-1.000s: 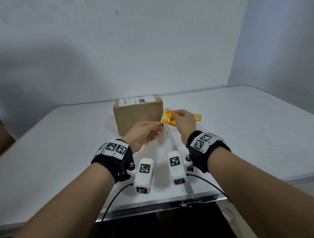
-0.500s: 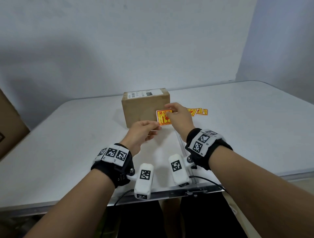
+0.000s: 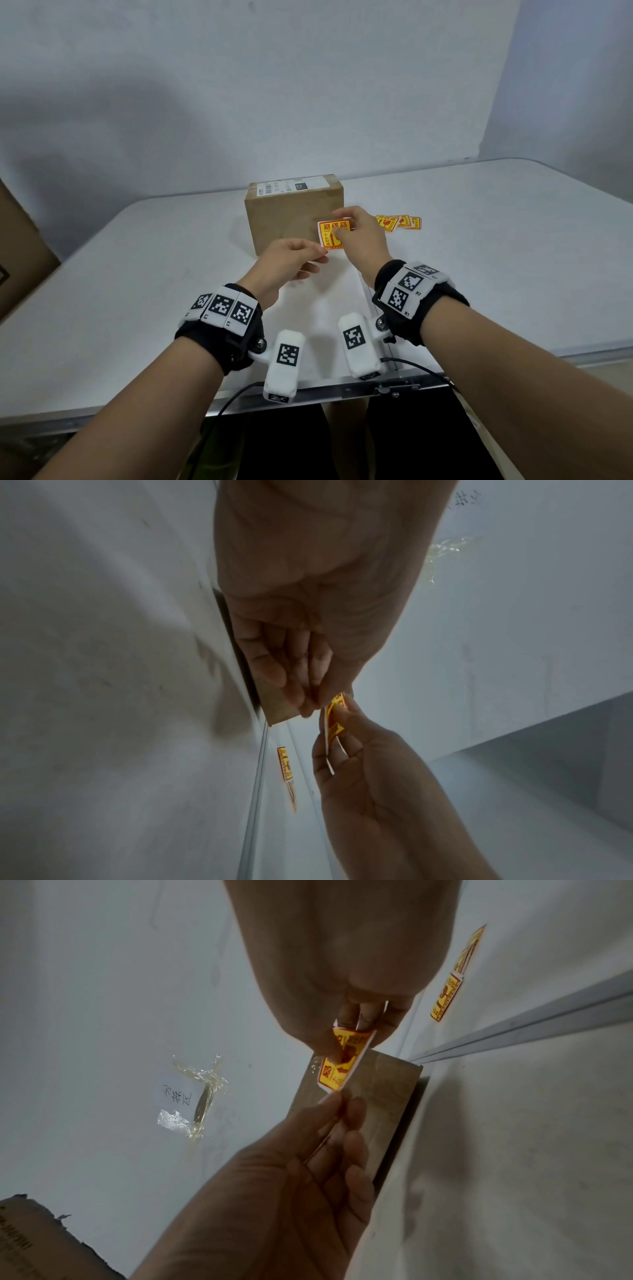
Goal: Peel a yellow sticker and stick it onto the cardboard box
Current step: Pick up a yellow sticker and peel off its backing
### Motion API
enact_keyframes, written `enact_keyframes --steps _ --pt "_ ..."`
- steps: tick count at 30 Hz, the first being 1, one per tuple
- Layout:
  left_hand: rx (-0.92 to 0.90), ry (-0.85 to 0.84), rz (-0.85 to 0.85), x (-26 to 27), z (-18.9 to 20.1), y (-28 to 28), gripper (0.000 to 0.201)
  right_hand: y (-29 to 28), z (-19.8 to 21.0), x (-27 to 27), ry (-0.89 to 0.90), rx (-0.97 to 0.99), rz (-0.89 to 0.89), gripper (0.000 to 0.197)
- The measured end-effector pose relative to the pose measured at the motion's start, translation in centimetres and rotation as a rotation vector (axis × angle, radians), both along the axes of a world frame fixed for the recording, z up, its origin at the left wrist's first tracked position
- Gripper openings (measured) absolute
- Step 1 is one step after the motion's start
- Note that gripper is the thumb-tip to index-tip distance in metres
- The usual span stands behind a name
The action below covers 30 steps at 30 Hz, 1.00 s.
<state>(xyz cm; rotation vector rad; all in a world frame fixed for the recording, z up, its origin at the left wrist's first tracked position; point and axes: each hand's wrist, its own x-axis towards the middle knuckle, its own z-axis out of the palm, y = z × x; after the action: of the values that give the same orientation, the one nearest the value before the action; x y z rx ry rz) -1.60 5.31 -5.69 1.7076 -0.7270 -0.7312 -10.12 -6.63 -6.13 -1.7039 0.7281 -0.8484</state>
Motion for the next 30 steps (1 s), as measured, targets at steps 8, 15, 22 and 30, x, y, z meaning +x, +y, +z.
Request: enact_keyframes --steps 8,15,22,30 --pt "0.008 0.127 0.066 1.1 -0.5 -0.1 0.029 0.4 0.7 -0.3 0.118 -0.460 -0.055 0.030" --pt "-0.035 0.173 0.071 1.2 0.0 -0.3 0.022 0.8 0.7 -0.3 0.128 -0.226 0.150 0.017" --pt "-0.053 0.094 0.058 1.5 0.1 -0.3 0.023 0.9 0.7 -0.1 0.143 -0.242 0.151 0.013" --pt "-0.056 0.007 0.079 1.5 0.2 -0.3 0.024 0.8 0.9 0.0 0.153 -0.197 0.161 0.012"
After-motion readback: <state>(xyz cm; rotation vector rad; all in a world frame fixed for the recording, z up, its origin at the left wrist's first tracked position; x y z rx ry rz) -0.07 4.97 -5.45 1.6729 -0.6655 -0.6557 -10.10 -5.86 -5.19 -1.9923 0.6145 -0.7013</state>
